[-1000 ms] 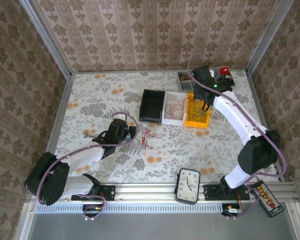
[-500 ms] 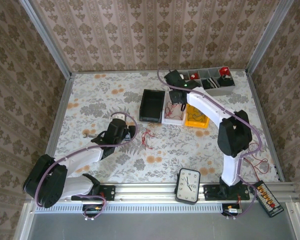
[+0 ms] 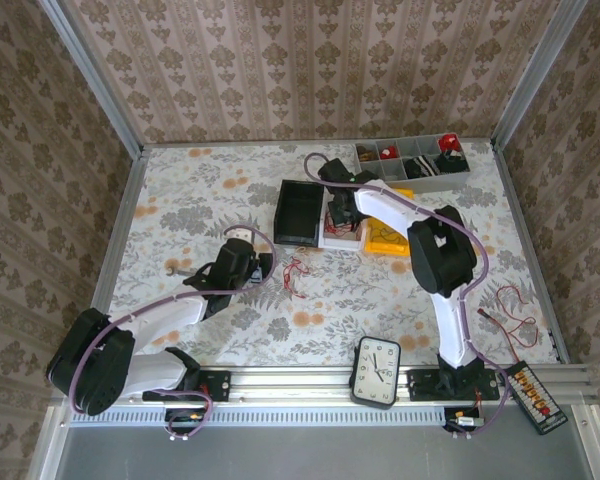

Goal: Untangle the cables

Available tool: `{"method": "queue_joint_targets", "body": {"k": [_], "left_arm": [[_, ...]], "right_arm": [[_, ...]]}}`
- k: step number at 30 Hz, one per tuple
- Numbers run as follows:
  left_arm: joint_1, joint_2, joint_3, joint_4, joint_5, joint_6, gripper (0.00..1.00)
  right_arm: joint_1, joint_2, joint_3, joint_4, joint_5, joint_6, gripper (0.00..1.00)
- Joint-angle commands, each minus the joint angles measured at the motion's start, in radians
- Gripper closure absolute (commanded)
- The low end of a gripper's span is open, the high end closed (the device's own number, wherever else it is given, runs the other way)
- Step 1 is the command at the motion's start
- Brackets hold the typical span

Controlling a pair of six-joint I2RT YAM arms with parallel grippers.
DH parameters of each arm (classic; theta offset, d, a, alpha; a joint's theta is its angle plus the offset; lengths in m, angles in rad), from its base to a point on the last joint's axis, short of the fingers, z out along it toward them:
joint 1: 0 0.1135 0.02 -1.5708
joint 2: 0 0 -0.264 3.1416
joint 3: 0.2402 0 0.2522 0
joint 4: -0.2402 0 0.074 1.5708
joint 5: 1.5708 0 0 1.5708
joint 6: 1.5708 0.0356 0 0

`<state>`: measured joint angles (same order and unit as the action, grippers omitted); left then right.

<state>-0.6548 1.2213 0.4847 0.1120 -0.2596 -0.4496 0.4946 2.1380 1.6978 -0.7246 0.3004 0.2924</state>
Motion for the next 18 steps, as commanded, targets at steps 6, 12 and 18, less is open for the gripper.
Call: {"method": "queue_joint_targets", "body": {"k": [6, 12, 18], "left_arm": [[-0.013, 0.029, 0.032, -0.021, -0.013, 0.022, 0.25], [-0.018, 0.047, 0.041, -0.016, -0.015, 0.022, 0.25], [-0.047, 0.061, 0.061, -0.024, -0.042, 0.037, 0.25]], "right_arm": [[0.005, 0.052, 0.037, 0.002, -0.075, 0.048, 1.0], [0.005, -0.057, -0.003, 0.077, -0.076, 0.062, 0.97], [0.006, -0.13, -0.027, 0.116, -0.039, 0.08, 0.71]]}}
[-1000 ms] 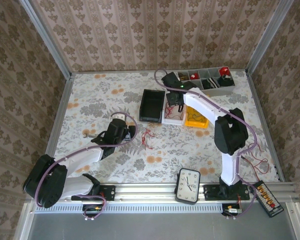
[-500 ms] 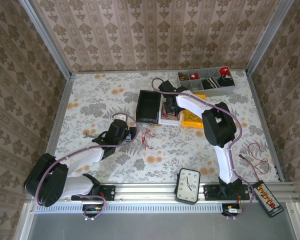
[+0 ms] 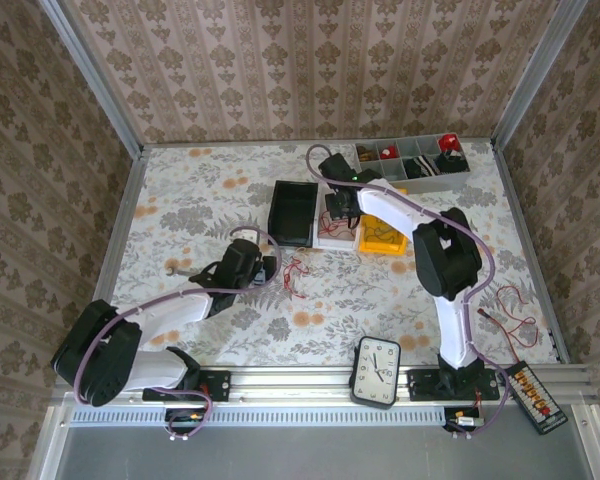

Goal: Untangle the cables

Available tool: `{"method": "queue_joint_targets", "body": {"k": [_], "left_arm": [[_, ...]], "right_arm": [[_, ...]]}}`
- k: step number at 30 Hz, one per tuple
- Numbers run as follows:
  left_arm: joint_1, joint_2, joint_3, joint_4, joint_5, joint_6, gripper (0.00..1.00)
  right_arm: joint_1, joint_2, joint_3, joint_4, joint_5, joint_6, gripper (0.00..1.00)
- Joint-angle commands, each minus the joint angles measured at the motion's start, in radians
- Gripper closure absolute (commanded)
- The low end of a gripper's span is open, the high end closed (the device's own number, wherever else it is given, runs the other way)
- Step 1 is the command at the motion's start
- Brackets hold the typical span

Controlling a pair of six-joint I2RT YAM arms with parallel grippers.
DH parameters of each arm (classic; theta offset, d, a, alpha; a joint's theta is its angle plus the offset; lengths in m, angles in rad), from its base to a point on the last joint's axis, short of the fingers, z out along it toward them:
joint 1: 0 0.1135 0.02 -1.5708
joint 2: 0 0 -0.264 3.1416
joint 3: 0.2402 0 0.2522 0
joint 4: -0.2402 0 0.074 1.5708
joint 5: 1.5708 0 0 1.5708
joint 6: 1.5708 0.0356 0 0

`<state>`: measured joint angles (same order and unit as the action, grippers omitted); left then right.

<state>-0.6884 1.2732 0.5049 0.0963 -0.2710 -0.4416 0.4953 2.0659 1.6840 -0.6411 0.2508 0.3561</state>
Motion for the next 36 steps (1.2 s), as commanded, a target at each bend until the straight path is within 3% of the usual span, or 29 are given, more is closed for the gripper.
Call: {"method": "queue_joint_targets", "body": {"k": [1, 8, 13, 16, 20, 25, 30, 36], "left_arm": [[-0.021, 0.01, 0.043, -0.009, -0.035, 0.032, 0.25], [-0.038, 0.018, 0.054, -0.01, -0.045, 0.047, 0.25], [-0.057, 0.025, 0.063, -0.003, -0.06, 0.063, 0.25], [-0.058, 0.026, 0.063, 0.009, -0.073, 0.06, 0.25], [-0.057, 0.033, 0.073, 0.019, -0.081, 0.075, 0.24], [-0.055, 0.072, 0.09, 0.046, -0.07, 0.094, 0.24], [-0.054, 0.12, 0.112, 0.059, -0.033, 0.1, 0.24], [-0.054, 0.115, 0.117, 0.051, -0.033, 0.118, 0.24]], "right_arm": [[0.005, -0.064, -0.016, 0.034, 0.02, 0.018, 0.65], [-0.005, -0.155, -0.076, 0.059, 0.096, 0.046, 0.43], [-0.075, -0.382, -0.261, 0.025, 0.199, 0.128, 0.34], [-0.201, -0.525, -0.399, -0.1, 0.201, 0.274, 0.28], [-0.475, -0.762, -0.638, -0.239, 0.091, 0.45, 0.23], [-0.766, -0.971, -0.852, -0.363, 0.038, 0.496, 0.18], [-0.946, -0.993, -0.957, -0.359, -0.003, 0.442, 0.18], [-1.068, -0.904, -1.022, -0.259, -0.02, 0.39, 0.19]]}}
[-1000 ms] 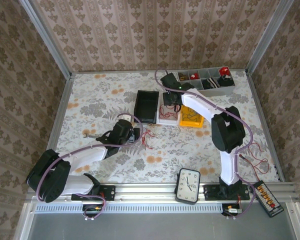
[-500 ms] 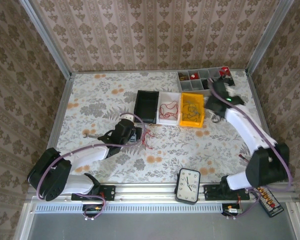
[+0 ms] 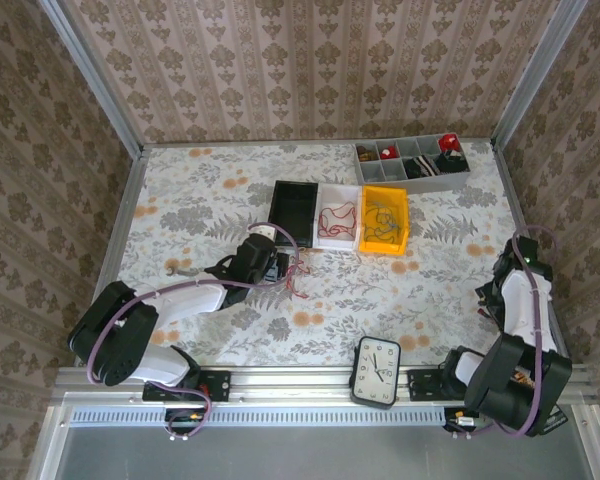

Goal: Untangle the cables

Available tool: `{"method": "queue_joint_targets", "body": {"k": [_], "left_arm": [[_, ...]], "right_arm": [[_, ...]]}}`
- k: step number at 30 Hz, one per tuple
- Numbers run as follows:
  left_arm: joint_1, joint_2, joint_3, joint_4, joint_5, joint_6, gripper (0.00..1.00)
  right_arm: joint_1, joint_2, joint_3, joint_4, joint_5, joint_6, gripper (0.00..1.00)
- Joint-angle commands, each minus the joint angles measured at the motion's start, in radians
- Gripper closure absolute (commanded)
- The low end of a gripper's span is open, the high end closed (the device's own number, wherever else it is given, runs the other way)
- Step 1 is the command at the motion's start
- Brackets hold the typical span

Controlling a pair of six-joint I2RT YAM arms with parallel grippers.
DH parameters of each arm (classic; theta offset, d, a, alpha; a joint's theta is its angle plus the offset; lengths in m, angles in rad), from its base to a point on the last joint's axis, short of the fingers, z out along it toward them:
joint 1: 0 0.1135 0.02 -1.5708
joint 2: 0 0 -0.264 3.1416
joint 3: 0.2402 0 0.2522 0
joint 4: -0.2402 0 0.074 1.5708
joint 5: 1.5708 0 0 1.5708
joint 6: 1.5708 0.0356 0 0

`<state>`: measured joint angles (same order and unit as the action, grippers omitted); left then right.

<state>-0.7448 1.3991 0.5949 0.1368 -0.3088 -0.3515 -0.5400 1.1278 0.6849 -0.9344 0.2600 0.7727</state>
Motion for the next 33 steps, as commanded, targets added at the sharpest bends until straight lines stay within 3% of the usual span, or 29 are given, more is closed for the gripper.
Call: {"method": "queue_joint_targets", "body": {"k": [1, 15, 19, 20, 21, 22, 24, 28, 33], "left_arm": [[0.003, -0.015, 0.025, 0.011, 0.003, 0.029, 0.24], [0.01, -0.061, 0.013, -0.014, -0.004, 0.054, 0.24], [0.021, -0.063, 0.014, -0.017, 0.007, 0.062, 0.25], [0.023, -0.063, 0.014, -0.017, 0.01, 0.064, 0.25], [0.023, -0.063, 0.016, -0.017, 0.012, 0.063, 0.25], [0.024, -0.061, 0.017, -0.015, 0.014, 0.062, 0.25], [0.028, -0.057, 0.017, -0.008, 0.015, 0.053, 0.25], [0.047, -0.034, 0.021, 0.013, 0.036, 0.008, 0.26], [0.052, -0.009, 0.037, 0.018, 0.031, -0.028, 0.26]], "right_arm": [[-0.044, 0.044, -0.029, 0.049, -0.028, -0.023, 0.19], [-0.171, 0.114, -0.024, 0.181, 0.142, -0.076, 0.34], [-0.172, 0.124, -0.034, 0.232, 0.1, -0.084, 0.63], [-0.17, 0.116, -0.034, 0.24, 0.074, -0.093, 0.8], [-0.164, 0.102, -0.032, 0.238, 0.06, -0.094, 0.91], [-0.15, 0.079, -0.029, 0.234, 0.041, -0.094, 0.99], [-0.098, 0.02, -0.012, 0.211, 0.019, -0.085, 1.0], [0.117, -0.118, 0.058, 0.18, 0.021, -0.048, 1.0], [0.368, -0.239, 0.154, 0.3, -0.035, -0.035, 1.0]]}}
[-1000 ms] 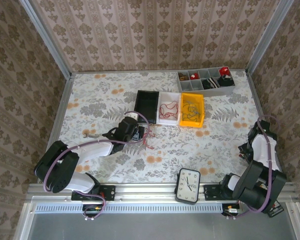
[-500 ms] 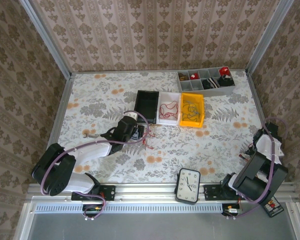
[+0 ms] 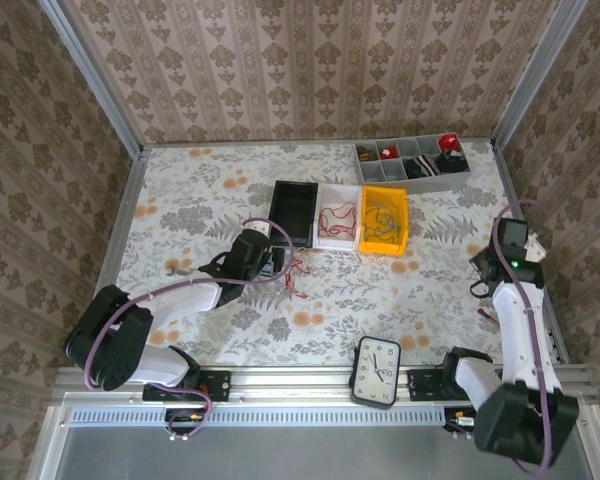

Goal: Untangle the cables

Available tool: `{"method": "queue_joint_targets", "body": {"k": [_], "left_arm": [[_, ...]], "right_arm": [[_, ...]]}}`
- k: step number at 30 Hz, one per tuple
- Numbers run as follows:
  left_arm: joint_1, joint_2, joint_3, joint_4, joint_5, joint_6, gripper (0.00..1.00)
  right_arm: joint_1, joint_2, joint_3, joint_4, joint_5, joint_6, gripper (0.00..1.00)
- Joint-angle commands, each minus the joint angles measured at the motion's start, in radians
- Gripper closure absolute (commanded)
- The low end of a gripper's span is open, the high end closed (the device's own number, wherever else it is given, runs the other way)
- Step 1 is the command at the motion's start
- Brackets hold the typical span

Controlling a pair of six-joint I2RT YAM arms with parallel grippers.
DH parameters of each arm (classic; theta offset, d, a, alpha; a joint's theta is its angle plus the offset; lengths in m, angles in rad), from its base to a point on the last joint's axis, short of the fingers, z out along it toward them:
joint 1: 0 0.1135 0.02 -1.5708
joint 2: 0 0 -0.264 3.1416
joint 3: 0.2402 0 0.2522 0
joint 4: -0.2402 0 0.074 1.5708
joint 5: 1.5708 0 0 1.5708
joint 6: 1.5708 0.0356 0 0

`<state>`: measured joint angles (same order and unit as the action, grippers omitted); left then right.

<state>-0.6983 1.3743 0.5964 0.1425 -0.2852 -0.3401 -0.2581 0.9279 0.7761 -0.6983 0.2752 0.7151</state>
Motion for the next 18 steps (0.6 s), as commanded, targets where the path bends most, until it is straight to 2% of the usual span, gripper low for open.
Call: {"method": "queue_joint_targets", "body": {"k": [1, 6, 10, 15, 18], "left_arm": [[0.006, 0.017, 0.035, 0.012, 0.002, -0.05, 0.26], [0.015, 0.003, 0.018, 0.006, -0.029, -0.116, 0.26], [0.023, -0.016, -0.015, 0.002, -0.06, -0.177, 0.26], [0.026, -0.042, -0.043, -0.01, -0.083, -0.215, 0.26], [0.028, -0.058, -0.044, -0.026, -0.094, -0.215, 0.26]], "right_arm": [[0.131, -0.038, 0.087, 0.103, -0.088, 0.012, 1.0], [0.309, 0.07, 0.204, 0.287, -0.339, -0.015, 1.0], [0.445, 0.225, 0.315, 0.341, -0.434, -0.046, 1.0], [0.572, 0.425, 0.433, 0.354, -0.439, -0.034, 1.0], [0.612, 0.544, 0.475, 0.364, -0.412, 0.019, 1.0]]}}
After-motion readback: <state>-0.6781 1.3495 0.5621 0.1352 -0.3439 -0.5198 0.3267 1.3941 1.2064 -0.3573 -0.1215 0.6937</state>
